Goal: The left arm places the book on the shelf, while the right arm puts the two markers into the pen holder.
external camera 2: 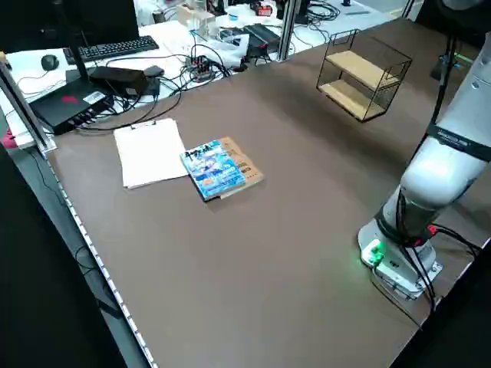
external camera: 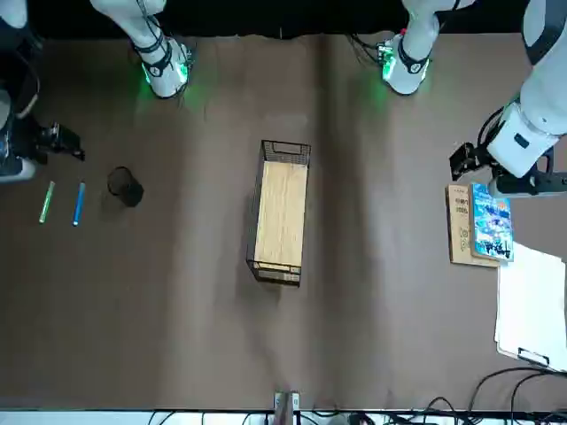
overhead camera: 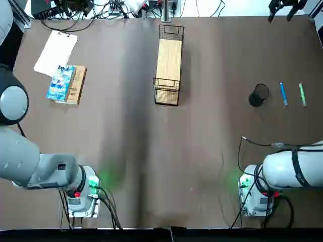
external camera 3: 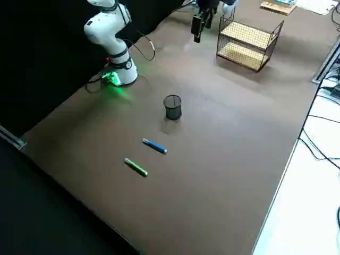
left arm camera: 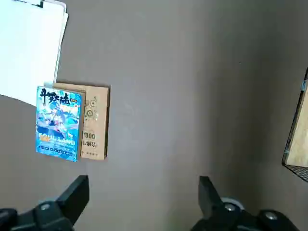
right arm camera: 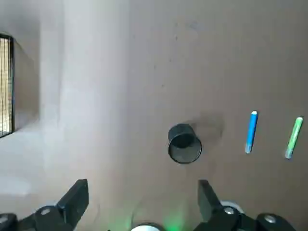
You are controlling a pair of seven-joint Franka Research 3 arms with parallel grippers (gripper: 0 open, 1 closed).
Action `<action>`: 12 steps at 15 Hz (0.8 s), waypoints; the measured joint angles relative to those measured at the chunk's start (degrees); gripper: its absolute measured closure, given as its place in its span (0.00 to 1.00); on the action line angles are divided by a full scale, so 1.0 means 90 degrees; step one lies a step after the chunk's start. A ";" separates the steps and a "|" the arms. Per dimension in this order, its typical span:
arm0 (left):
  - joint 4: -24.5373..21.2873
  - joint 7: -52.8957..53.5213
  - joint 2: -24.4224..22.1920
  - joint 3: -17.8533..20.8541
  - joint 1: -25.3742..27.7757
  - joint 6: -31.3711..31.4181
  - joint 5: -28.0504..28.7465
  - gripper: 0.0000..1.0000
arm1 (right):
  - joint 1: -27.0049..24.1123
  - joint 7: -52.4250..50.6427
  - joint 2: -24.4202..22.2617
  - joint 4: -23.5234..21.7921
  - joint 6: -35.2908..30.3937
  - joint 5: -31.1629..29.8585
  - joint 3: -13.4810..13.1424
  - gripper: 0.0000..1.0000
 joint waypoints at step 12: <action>-0.0080 0.0996 0.0479 0.0117 0.3102 -0.0014 -0.1867 0.00 | 0.0131 0.0042 -0.0256 -0.0276 0.0034 -0.0001 -0.0183 0.00</action>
